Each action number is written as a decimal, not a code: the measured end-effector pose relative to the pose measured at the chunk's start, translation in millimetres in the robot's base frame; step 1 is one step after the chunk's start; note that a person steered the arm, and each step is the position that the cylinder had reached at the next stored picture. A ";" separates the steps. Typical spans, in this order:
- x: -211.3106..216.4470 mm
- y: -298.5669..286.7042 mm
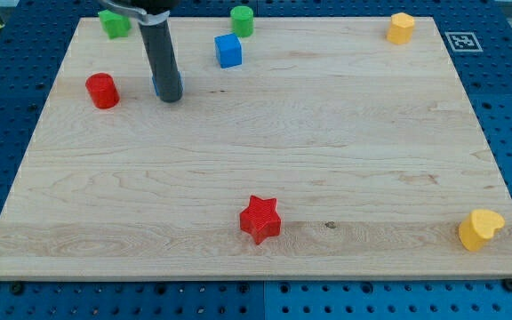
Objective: Push the blue triangle to the top right of the red circle
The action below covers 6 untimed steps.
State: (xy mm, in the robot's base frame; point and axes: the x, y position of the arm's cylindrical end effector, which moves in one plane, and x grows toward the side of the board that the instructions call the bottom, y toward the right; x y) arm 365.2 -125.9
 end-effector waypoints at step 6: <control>-67.5 -37.6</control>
